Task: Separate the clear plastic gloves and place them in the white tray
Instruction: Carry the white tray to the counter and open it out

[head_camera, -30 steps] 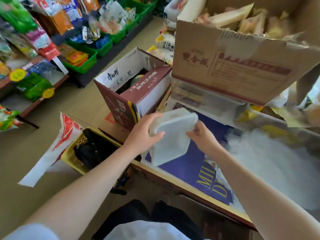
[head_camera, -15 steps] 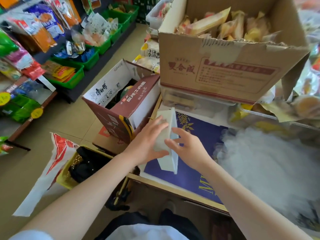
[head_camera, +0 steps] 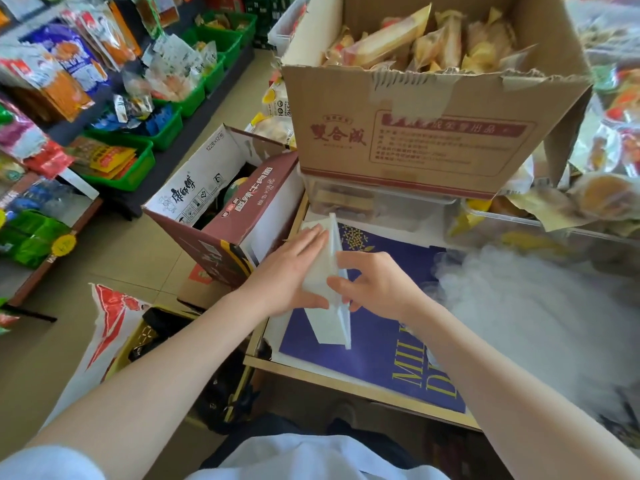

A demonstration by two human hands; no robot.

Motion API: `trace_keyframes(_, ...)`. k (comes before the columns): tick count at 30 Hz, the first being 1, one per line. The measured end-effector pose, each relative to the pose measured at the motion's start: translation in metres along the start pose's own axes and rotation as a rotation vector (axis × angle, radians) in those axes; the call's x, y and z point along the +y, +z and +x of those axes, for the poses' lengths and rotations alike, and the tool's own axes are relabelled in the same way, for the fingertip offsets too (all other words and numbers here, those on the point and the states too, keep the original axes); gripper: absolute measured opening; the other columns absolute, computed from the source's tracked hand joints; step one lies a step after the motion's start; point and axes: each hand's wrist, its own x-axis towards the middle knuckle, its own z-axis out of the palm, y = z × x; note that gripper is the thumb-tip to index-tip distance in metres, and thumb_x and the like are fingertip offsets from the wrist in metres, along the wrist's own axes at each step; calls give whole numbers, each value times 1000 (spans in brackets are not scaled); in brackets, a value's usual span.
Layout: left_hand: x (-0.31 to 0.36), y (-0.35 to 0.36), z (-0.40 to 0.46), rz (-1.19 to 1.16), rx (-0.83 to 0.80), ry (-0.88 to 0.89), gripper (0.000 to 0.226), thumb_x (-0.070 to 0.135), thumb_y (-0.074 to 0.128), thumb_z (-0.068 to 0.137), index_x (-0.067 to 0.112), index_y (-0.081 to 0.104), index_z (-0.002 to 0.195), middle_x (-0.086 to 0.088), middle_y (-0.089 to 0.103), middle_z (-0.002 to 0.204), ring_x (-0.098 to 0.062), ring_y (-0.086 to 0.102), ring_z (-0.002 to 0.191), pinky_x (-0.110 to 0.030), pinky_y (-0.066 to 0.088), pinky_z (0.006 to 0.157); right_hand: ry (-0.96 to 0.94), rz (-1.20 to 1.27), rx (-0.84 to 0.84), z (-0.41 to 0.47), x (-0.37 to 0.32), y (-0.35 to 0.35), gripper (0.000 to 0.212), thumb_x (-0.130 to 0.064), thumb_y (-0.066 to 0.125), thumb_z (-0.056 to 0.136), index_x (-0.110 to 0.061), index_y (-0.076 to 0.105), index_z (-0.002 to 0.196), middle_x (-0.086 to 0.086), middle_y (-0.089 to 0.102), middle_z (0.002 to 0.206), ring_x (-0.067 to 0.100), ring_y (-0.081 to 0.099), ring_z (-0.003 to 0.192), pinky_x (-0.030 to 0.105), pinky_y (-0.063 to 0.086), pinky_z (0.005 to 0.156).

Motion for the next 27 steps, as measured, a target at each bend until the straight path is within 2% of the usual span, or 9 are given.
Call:
trace_keyframes(3,-5,1,-4,22,-3,28,110,51,69,75,19,-6,149,9,-10,156,-11,-5,145,-24,4,114,-1,139,-72,-6,9,-3,44,-22,57,90,-13,49,132,-4,58,124,16,69,72,27,56,64)
trace_keyframes(5,-5,5,-7,64,-11,72,110,51,70,74,21,-7,147,15,-15,151,-10,-7,144,-25,3,115,31,134,-136,-8,13,-4,51,-33,57,90,-20,39,136,-8,49,129,13,67,83,26,53,78)
trace_keyframes(6,-4,6,-8,78,-17,90,110,50,71,74,23,-8,147,17,-17,148,-8,-9,144,-23,0,114,65,183,-92,-6,13,-5,50,-37,54,91,-23,37,135,-7,48,129,13,64,88,26,50,81)
trace_keyframes(9,0,10,-12,113,-27,143,108,46,71,75,28,-12,142,17,-22,145,-1,-18,138,-13,-12,107,259,377,186,15,7,-12,44,-43,45,95,-21,42,132,-2,55,119,13,60,79,29,50,73)
trace_keyframes(12,1,12,-15,130,-29,154,107,43,72,75,27,-9,143,16,-20,147,0,-19,136,-19,-6,112,320,269,144,35,6,-13,36,-43,43,95,-17,52,118,-2,59,95,11,59,69,30,50,67)
trace_keyframes(17,6,10,-15,157,-28,154,105,41,73,75,23,0,148,17,-19,146,3,-19,134,-27,10,114,379,312,168,46,10,-13,36,-45,51,90,-10,47,87,5,48,84,20,65,75,32,46,72)
trace_keyframes(19,6,10,-14,153,-33,145,105,41,73,75,24,-1,148,18,-18,146,3,-17,134,-30,16,115,356,289,162,49,12,-16,35,-41,51,90,-6,48,86,7,43,83,23,68,80,31,39,72)
trace_keyframes(23,4,12,-12,128,-24,141,107,43,73,74,24,0,149,18,-15,148,3,-15,135,-35,24,113,350,356,145,46,18,-16,36,-41,50,90,-5,53,95,-2,48,76,23,68,86,33,42,75)
trace_keyframes(27,-4,14,-16,78,-37,70,110,52,70,73,30,-11,144,21,-17,146,6,-16,133,-29,10,114,343,603,321,28,38,-9,21,-26,46,91,-11,60,91,2,58,85,20,62,82,36,51,87)
